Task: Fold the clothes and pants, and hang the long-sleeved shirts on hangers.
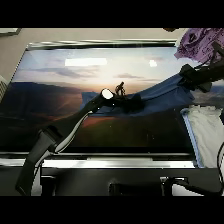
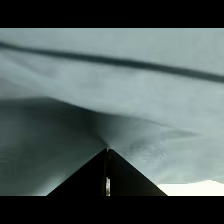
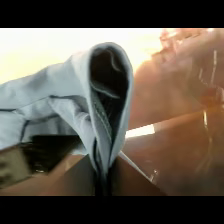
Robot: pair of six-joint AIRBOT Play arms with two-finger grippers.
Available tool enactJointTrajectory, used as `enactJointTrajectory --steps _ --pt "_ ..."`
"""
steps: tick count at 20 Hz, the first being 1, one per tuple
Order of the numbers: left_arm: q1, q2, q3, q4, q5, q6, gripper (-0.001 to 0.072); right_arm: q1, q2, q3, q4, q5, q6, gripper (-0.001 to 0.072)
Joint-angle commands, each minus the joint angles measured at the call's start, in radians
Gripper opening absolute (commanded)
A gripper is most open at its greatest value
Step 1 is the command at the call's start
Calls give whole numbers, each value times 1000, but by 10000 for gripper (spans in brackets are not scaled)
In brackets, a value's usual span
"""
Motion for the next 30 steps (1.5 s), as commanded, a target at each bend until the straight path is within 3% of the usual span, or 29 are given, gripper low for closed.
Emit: enactJointTrajectory --steps 1,5,8,14,19,22,30 --pt "-40 -38 26 -87 -11 3 15 1 11 1 26 -5 15 26" --pt "-3 -18 26 -87 -19 7 15 2 11 1 19 -27 15 26" --pt "92 47 26 -37 -102 46 14 2 10 1 26 -58 35 26" --pt "308 275 26 362 -378 44 14 35 10 1 156 -130 72 25" --pt "454 457 26 694 -549 12 15 216 -30 1 156 -234 161 25" --pt "533 532 26 819 -602 -2 15 341 -79 1 157 -334 220 25" --pt "713 636 26 858 -665 -1 16 586 -241 1 243 -594 287 25"
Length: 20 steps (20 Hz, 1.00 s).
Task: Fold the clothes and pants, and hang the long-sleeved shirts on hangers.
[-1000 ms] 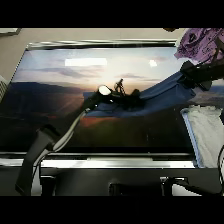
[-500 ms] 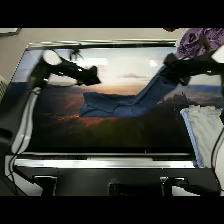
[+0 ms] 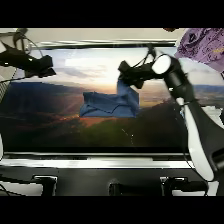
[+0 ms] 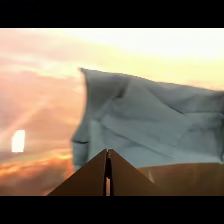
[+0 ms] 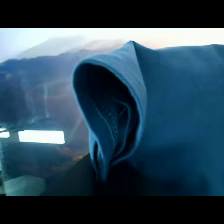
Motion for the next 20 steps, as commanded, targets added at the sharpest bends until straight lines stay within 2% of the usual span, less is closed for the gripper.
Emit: enactJointTrajectory --steps 1,6,13,20 --pt "71 38 0 26 -31 -1 16 95 -74 1 78 -137 21 25" --pt "101 46 0 26 -43 0 16 156 -140 1 148 -211 21 25" --pt "101 45 0 26 -42 0 17 164 -209 1 198 -234 18 25" --pt "101 45 0 26 -42 -1 16 164 -271 1 319 -179 -100 26"
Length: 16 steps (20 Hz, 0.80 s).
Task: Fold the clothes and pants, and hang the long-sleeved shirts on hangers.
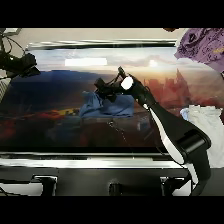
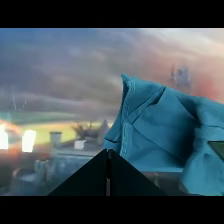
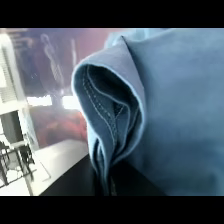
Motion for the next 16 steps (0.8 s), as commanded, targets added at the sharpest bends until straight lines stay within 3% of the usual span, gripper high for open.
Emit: enactJointTrajectory --steps 1,7,8,10,11,16 --pt "1 1 0 0 0 0 17 1 -27 1 67 20 -57 26" --pt "1 0 0 0 0 0 17 15 -35 1 103 11 -129 28" --pt "1 0 0 0 0 0 17 24 -35 1 103 5 -143 64" --pt "1 0 0 0 0 0 16 34 -35 1 106 -21 -153 355" --pt "1 0 0 0 0 0 17 38 -34 1 115 -32 -153 427" --pt "1 0 0 0 0 0 17 -15 4 1 227 -33 -249 452"
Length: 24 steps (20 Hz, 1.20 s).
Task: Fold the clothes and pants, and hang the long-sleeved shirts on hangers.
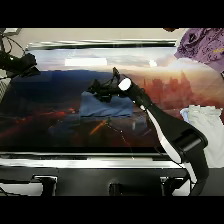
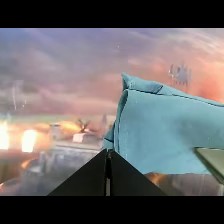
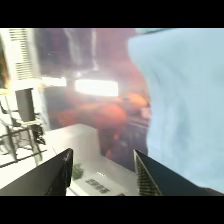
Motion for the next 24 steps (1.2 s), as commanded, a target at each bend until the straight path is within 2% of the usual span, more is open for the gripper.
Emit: enactJointTrajectory --steps 1,5,6,8,10,13,18,24 --pt "1 0 0 0 0 0 17 -61 41 1 54 24 -72 452" --pt "1 0 0 0 0 0 17 -276 123 1 31 225 -183 455" --pt "1 0 0 0 0 0 17 -343 134 1 5 292 -196 492" --pt "1 0 0 0 0 0 17 -477 136 -2 -53 415 -221 494" --pt "1 0 0 0 0 0 17 -585 136 -42 -94 471 -253 538" --pt "1 0 0 0 0 1 17 -659 131 -175 -94 473 -321 538" --pt "1 0 0 0 0 4 17 -615 53 -338 8 443 -434 532" --pt "1 0 0 0 1 4 17 -505 -27 -340 12 373 -443 525"
